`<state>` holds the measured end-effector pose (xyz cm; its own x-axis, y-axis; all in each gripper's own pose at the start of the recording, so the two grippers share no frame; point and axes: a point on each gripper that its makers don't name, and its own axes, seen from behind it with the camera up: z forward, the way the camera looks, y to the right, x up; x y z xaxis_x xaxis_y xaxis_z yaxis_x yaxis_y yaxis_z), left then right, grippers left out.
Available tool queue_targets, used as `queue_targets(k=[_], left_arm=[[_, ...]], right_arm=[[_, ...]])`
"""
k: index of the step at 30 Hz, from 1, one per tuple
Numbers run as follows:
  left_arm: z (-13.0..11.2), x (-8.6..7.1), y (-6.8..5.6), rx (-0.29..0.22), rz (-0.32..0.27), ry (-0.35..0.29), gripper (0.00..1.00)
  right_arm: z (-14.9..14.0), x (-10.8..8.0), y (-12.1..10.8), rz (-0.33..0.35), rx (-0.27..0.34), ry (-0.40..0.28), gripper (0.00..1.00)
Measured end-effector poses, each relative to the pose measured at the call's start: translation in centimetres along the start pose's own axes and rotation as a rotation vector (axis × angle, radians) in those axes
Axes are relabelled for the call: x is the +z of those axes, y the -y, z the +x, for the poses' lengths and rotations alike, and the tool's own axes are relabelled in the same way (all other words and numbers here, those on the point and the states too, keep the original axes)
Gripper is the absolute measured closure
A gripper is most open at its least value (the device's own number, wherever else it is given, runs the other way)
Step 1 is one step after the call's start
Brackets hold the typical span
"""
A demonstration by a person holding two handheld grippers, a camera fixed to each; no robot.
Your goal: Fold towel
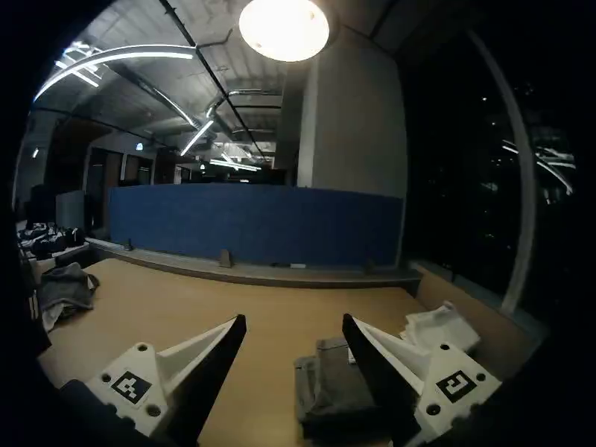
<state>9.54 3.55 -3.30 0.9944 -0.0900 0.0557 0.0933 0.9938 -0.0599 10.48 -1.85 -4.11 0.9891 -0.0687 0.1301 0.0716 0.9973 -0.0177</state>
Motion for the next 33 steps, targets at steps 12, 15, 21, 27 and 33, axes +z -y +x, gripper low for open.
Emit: queue_targets(k=[12,15,21,27,33], left_arm=[[-2.1,1.5,-0.1,0.077,0.004,-0.038,0.09],[-3.3,2.0,0.2,0.092,0.008,-0.037,0.09],[-4.9,2.6,1.7,0.099,0.025,-0.056,0.09],[-6.2,3.6,3.3,0.088,0.035,-0.065,0.09],[-7.3,4.3,3.4,0.1,0.02,-0.065,0.09]], right_arm=[[-0.7,0.1,1.0,0.027,-0.028,0.032,0.0],[-1.1,0.2,0.6,0.02,-0.032,0.044,0.0],[-1.6,0.9,0.1,0.0,-0.056,0.063,0.0],[-2.0,1.7,0.4,-0.012,-0.069,0.071,0.0],[-2.1,2.5,0.8,-0.016,-0.085,0.074,0.0]])
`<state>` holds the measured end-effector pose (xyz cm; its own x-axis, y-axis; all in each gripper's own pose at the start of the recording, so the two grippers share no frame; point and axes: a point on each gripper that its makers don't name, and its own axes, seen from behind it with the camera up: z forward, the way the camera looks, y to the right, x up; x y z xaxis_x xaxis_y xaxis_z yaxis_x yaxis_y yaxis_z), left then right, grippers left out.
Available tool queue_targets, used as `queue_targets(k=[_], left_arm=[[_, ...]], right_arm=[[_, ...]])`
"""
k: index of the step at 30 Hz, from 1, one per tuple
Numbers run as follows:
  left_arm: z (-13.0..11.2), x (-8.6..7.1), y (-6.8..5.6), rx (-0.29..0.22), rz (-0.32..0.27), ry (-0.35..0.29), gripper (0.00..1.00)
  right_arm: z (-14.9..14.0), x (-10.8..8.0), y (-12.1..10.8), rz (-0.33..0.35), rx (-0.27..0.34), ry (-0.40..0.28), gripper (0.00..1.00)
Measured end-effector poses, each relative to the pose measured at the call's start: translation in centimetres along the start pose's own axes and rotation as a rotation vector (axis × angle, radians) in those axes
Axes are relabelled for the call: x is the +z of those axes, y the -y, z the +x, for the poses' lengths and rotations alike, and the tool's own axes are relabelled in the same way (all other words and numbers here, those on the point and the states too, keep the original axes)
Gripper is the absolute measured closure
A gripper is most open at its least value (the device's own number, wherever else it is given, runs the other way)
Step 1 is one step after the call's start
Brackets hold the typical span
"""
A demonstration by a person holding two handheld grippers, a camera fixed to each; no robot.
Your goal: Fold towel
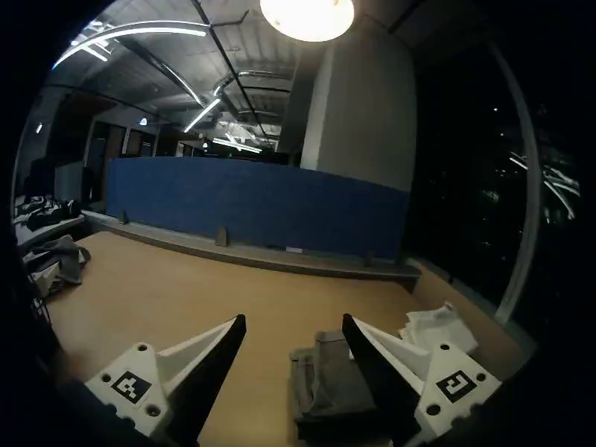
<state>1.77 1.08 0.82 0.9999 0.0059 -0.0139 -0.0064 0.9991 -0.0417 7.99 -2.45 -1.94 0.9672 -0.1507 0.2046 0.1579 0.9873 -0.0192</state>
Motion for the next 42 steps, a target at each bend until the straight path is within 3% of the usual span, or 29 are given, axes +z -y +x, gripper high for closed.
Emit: queue_targets(k=[5,11,23,32,42], left_arm=[[-0.6,0.2,0.0,0.01,-0.007,0.004,0.09],[-1.0,0.2,0.9,-0.013,-0.004,0.008,0.09],[-1.9,0.0,1.0,-0.011,-0.004,0.012,0.09],[-1.9,0.0,1.0,-0.008,-0.002,0.013,0.09],[-1.9,0.0,0.9,-0.007,-0.002,0.013,0.08]], right_arm=[[0.2,0.6,0.5,0.006,-0.022,0.004,0.0],[0.5,1.2,1.3,0.019,-0.04,0.005,0.0],[0.1,1.6,2.3,0.043,-0.04,0.003,0.0],[0.9,1.3,1.7,0.048,0.019,-0.035,0.0],[0.6,0.9,-1.6,0.031,0.13,-0.099,0.0]])
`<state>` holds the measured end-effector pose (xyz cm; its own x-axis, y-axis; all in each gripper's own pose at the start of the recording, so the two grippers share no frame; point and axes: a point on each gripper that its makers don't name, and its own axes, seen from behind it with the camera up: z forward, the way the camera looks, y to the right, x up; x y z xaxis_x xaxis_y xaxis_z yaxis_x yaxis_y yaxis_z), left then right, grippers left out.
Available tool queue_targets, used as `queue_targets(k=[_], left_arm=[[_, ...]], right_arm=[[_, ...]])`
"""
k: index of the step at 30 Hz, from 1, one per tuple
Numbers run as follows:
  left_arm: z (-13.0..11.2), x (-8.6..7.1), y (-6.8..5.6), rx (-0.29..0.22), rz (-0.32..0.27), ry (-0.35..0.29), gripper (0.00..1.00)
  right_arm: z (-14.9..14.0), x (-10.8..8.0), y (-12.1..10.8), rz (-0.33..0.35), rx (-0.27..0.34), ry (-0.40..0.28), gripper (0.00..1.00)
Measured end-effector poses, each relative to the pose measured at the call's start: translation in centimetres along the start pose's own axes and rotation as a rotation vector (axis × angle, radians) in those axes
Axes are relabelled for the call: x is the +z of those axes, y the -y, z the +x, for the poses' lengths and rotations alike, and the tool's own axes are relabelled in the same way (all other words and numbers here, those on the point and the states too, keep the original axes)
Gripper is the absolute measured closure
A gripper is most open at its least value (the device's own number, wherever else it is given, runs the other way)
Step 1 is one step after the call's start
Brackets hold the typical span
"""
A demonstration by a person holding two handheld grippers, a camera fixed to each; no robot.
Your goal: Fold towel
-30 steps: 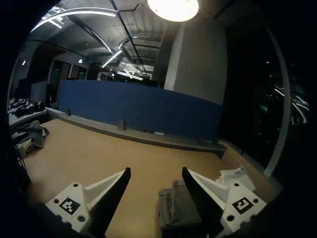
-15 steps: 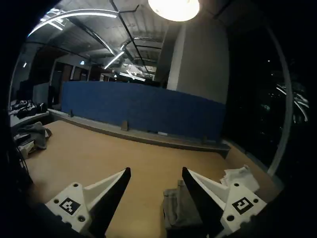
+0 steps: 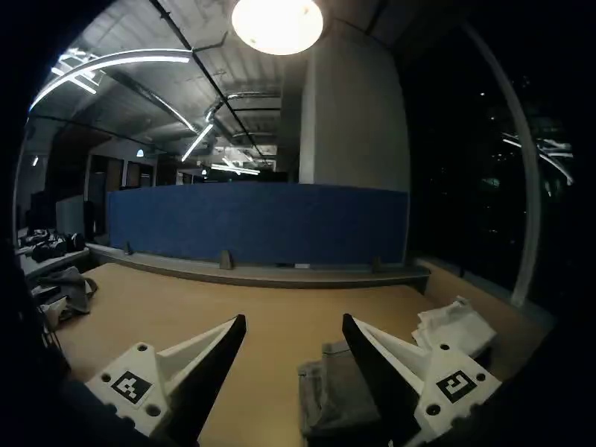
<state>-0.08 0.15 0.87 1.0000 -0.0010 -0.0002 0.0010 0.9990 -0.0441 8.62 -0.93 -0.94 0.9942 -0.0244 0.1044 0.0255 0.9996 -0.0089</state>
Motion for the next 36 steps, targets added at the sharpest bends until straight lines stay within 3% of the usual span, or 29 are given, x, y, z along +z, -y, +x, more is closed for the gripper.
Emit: queue_targets(k=[11,26,36], left_arm=[[0.0,0.0,0.0,0.0,0.0,0.0,0.09],[0.0,0.1,0.0,0.0,0.0,0.0,0.08],[0.0,0.0,0.0,0.001,0.0,0.0,0.08]], right_arm=[[-2.6,-0.1,-2.4,0.005,0.093,-0.059,0.0],[-5.7,1.0,-3.9,0.001,0.138,-0.096,0.0],[-6.2,1.6,-2.9,0.019,0.126,-0.122,0.0]])
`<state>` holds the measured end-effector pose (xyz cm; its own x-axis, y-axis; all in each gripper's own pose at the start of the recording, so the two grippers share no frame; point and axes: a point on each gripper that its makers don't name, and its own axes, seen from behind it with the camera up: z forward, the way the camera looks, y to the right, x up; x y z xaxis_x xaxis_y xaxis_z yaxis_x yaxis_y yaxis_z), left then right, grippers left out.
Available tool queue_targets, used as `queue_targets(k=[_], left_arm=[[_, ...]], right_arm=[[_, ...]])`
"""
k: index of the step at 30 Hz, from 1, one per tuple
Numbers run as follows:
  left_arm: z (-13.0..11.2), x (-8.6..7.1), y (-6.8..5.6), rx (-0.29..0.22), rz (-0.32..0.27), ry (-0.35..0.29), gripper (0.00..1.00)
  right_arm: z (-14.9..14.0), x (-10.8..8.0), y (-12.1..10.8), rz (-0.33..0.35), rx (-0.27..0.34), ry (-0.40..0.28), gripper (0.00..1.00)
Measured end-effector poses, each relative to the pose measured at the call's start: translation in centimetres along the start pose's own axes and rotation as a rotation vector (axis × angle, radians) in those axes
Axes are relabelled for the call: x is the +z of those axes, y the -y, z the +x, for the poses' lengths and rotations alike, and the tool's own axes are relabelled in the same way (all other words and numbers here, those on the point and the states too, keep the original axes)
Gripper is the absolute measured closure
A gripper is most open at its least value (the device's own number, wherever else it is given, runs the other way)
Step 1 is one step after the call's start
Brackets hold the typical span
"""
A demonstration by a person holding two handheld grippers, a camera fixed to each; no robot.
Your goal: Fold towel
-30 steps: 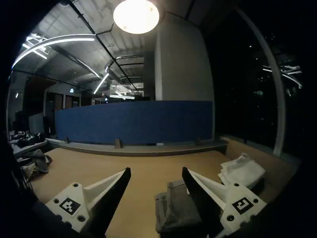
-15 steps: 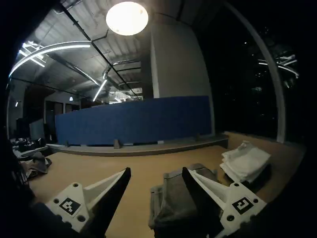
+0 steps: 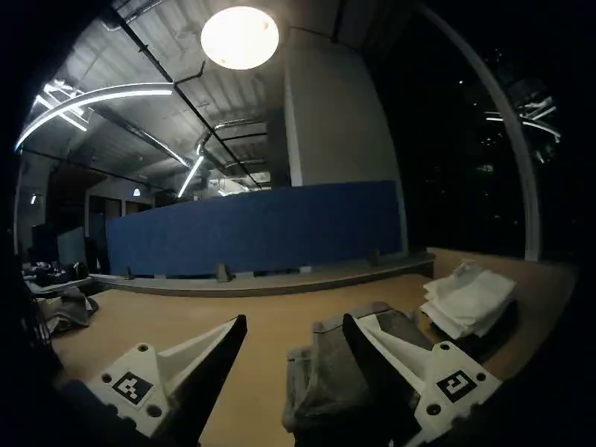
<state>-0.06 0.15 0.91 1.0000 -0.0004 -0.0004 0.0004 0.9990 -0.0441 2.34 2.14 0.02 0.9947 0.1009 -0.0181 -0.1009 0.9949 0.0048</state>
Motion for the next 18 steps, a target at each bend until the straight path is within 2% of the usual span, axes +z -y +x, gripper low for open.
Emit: queue_targets(k=[18], left_arm=[[0.04,0.02,-0.08,0.0,0.0,0.0,0.08]], right_arm=[[-0.76,-0.4,0.97,0.0,-0.046,-0.038,0.0]])
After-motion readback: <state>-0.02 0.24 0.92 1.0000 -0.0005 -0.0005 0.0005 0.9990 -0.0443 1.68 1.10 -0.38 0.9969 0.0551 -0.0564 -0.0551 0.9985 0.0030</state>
